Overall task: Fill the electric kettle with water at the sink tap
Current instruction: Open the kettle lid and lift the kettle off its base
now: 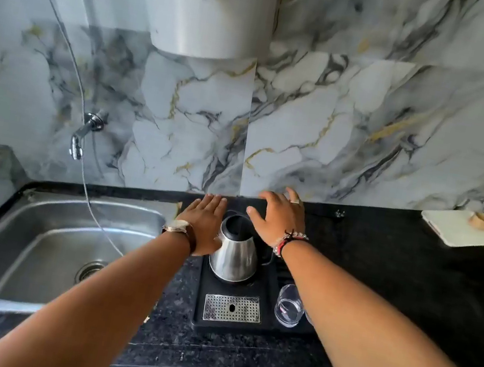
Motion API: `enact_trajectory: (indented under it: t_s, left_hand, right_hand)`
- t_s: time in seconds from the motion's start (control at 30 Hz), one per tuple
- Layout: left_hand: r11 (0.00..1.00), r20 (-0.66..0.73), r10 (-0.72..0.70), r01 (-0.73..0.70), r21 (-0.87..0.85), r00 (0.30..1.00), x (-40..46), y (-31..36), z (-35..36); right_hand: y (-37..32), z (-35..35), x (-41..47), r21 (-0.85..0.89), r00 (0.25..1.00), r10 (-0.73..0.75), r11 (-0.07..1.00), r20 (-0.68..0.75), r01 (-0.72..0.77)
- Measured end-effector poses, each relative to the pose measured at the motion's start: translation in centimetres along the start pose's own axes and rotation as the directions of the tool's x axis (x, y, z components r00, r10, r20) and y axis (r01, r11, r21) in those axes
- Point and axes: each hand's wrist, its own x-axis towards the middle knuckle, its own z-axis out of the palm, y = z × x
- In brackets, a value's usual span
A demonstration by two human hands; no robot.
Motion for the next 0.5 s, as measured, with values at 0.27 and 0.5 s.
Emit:
enact_trajectory:
  t_s: [0.27,0.5]
  left_hand:
    - [0.992,0.179,-0.124,0.116,0.056,0.976,4.9,-0.5,7.4]
    - [0.987,0.131,-0.162,0.163,0.003,0.978,4.4,-0.3,9.3]
  right_hand:
    - [2.1,9.5,2.0,0.014,0.972,0.165,0.985,0.166,-0.170]
    - [2.2,10.6,2.9,0.030,0.960,0.219,0.973,0.174,-0.228]
